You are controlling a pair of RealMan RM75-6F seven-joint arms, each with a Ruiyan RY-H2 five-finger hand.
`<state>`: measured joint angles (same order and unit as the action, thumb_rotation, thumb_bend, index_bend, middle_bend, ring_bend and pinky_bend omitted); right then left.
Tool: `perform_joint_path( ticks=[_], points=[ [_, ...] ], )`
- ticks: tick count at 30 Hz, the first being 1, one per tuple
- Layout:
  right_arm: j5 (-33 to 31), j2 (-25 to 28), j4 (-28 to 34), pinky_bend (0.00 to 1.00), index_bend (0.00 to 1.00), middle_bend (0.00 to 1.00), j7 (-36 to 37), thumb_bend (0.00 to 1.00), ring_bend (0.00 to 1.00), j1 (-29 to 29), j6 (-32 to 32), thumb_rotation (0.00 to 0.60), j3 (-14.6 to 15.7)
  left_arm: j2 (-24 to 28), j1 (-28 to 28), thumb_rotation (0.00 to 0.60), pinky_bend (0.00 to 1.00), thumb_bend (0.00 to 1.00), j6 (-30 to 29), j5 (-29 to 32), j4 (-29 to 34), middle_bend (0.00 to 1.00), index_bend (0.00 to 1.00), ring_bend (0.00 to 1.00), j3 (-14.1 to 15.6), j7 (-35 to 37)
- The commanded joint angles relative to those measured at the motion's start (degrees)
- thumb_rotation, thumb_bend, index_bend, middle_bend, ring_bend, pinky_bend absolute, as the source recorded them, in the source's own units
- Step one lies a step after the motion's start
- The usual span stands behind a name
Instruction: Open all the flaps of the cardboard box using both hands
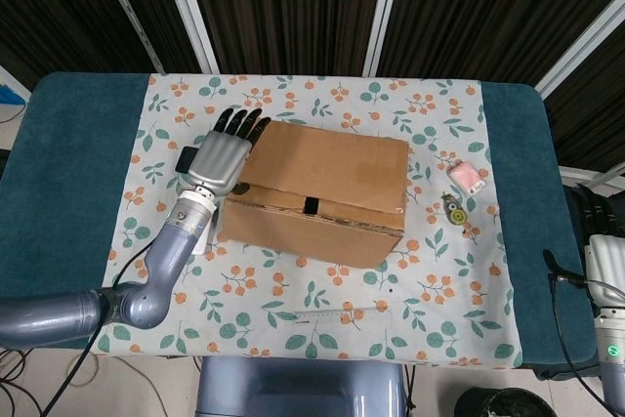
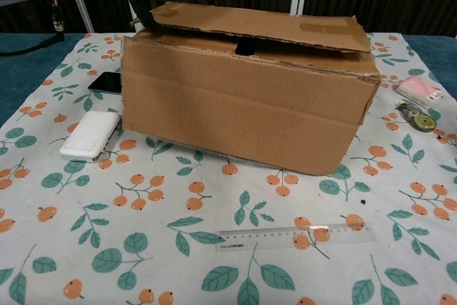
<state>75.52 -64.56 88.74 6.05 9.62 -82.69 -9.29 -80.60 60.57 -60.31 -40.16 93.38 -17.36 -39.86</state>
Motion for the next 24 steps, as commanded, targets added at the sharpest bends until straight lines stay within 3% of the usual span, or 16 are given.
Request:
perform_joint_path(
  ticks=[1,11,19,24],
  points=[
    [0.0,0.0,0.0,0.22,0.0,0.0,0.1,0.35,0.0,0.0,0.1,0.6,-0.1,-0.1,0.6,0.6,0.0,0.14,-0.6,-1.3,-0.8,0.0,0.0,0.0,-0.6,0.6],
    [-0.8,0.1,0.3,0.22,0.0,0.0,1.0,0.36,0.0,-0.3,1.1,0.6,-0.7,-1.2,3.4,0.6,0.0,0.24,0.8,-5.4,-6.4,0.0,0.0,0.0,-1.8,1.5],
    [-1.3,0.2,0.7,0.22,0.0,0.0,1.7,0.36,0.0,-0.4,1.7,0.6,-1.1,-3.7,7.6,0.6,0.0,0.28,2.8,-9.3,-14.9,0.0,0.0,0.0,-3.3,2.4],
    [-1.7,0.4,1.2,0.22,0.0,0.0,2.1,0.36,0.01,-0.5,2.5,0.6,-1.2,-6.1,11.4,0.6,0.0,0.28,4.3,-11.9,-23.4,0.0,0.0,0.0,-4.9,3.5]
  ],
)
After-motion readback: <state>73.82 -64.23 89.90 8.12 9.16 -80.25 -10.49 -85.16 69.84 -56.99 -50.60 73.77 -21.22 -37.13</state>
